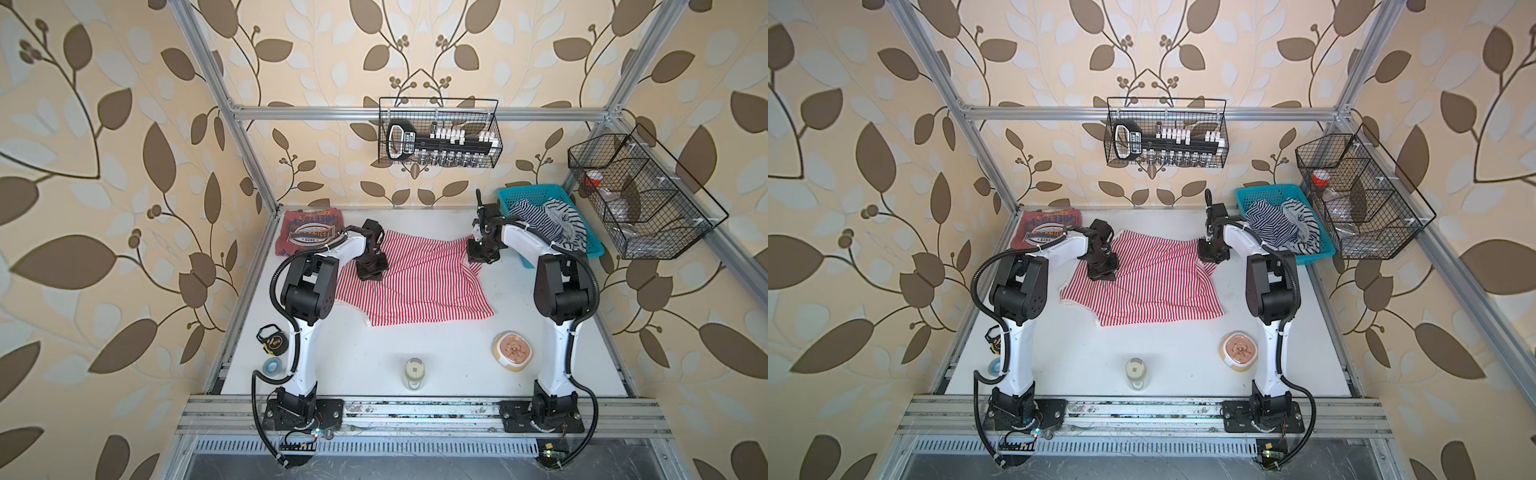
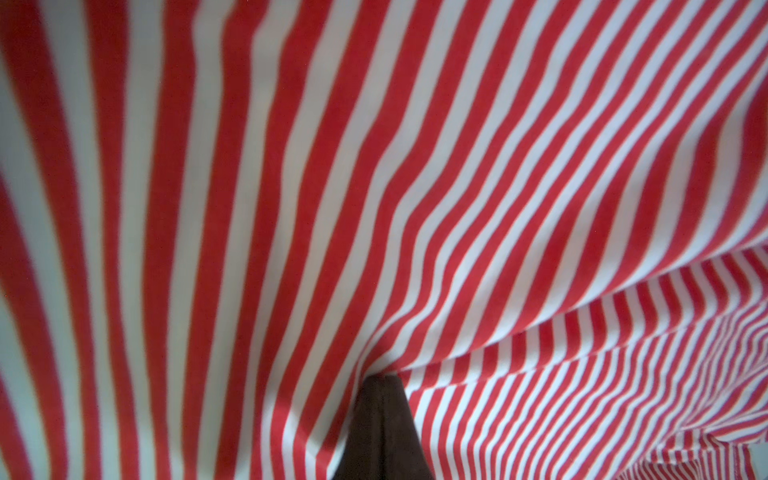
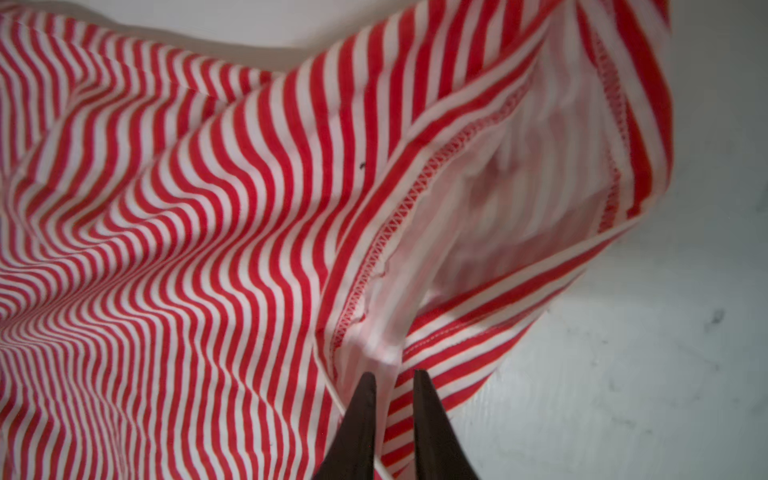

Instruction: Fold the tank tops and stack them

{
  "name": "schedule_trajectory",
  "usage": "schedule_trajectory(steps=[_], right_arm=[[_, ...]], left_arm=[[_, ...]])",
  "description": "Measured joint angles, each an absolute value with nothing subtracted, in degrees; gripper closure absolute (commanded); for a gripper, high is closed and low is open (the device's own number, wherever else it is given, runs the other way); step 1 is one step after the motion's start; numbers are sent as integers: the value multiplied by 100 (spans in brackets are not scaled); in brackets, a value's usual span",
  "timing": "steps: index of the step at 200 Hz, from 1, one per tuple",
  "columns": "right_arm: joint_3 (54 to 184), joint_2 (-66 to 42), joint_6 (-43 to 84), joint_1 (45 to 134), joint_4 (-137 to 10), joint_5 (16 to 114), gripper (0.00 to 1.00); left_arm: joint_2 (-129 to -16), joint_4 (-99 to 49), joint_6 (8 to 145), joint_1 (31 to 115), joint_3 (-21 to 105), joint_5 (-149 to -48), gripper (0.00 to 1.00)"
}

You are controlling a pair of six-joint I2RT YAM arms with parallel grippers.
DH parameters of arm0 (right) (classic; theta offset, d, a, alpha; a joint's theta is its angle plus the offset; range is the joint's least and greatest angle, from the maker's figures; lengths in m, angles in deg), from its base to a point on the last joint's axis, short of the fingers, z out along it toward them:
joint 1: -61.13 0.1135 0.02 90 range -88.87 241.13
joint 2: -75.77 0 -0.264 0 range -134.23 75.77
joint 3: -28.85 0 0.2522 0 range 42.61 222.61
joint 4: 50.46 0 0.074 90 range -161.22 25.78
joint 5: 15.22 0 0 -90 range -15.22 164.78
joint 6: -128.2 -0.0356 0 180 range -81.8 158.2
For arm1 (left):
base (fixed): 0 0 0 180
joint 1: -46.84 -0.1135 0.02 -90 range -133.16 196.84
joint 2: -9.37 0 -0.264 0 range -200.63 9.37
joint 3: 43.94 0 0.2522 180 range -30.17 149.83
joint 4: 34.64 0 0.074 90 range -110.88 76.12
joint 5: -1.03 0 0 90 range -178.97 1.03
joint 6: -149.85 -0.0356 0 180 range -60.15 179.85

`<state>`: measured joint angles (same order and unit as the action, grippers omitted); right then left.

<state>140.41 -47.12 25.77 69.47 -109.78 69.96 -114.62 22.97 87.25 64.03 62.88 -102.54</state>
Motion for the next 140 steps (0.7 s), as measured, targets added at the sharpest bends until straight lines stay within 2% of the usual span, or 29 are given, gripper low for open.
schedule_trajectory(steps=[121,128,140], right_arm=[[14122,-5088,2383,6936,-10908,7127,69],[14137,-5088,2381,6939,-10899,7131,72],[14142,-5103,2403,6939,-10899,7133,84]], left_arm=[[-11466,2297,8725,6398,6288,-10267,100],[-11466,2297,8725,6398,6288,-10267,100],[-11466,2297,8725,6398,6288,-10269,100]])
